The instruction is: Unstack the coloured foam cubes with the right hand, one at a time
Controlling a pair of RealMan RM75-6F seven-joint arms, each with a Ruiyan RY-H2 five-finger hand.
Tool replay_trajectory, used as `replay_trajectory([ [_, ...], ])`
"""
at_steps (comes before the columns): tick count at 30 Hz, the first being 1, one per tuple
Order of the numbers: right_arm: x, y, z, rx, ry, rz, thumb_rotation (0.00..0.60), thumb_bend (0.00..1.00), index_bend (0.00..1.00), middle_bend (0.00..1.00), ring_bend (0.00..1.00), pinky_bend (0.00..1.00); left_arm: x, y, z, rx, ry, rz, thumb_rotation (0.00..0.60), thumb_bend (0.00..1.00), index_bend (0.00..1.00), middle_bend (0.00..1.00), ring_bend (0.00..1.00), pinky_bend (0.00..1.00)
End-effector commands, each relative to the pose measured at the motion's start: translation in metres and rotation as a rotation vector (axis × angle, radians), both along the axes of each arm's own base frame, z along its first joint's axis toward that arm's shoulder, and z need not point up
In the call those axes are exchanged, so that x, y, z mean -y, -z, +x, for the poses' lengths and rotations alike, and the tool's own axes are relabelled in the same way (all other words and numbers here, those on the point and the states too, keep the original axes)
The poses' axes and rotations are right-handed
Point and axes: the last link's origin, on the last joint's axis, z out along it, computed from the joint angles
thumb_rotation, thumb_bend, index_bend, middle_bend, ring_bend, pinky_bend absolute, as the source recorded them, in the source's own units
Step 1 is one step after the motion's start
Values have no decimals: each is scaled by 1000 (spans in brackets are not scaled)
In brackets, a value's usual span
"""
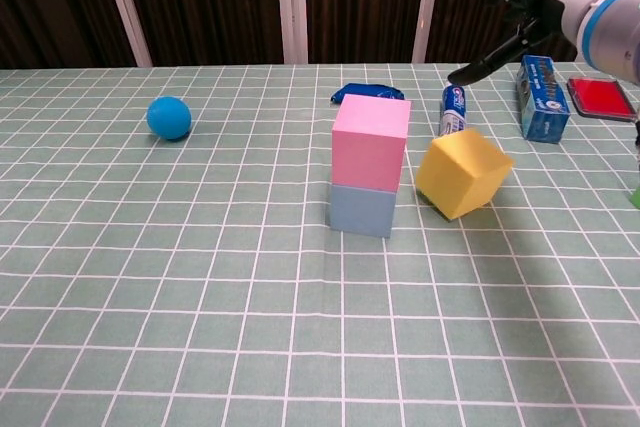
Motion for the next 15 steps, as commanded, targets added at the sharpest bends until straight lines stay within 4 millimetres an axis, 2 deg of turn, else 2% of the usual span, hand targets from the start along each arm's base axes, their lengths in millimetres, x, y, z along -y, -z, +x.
replay_trajectory([
  [1,-23,-20,0,51,-20,72,600,154,0,0,0,0,-1,1,0,-1,1,-4,600,255,180,0,0,0],
  [8,-51,-40,-6,96,-29,181,600,154,0,0,0,0,0,5,2,-10,5,-21,600,254,180,0,0,0],
  [12,-62,-41,-8,73,-40,256,600,155,0,0,0,0,0,4,2,-8,0,-14,600,255,180,0,0,0],
  [15,-71,-33,-4,96,-55,328,600,155,0,0,0,0,0,4,2,-7,-1,-15,600,255,180,0,0,0],
])
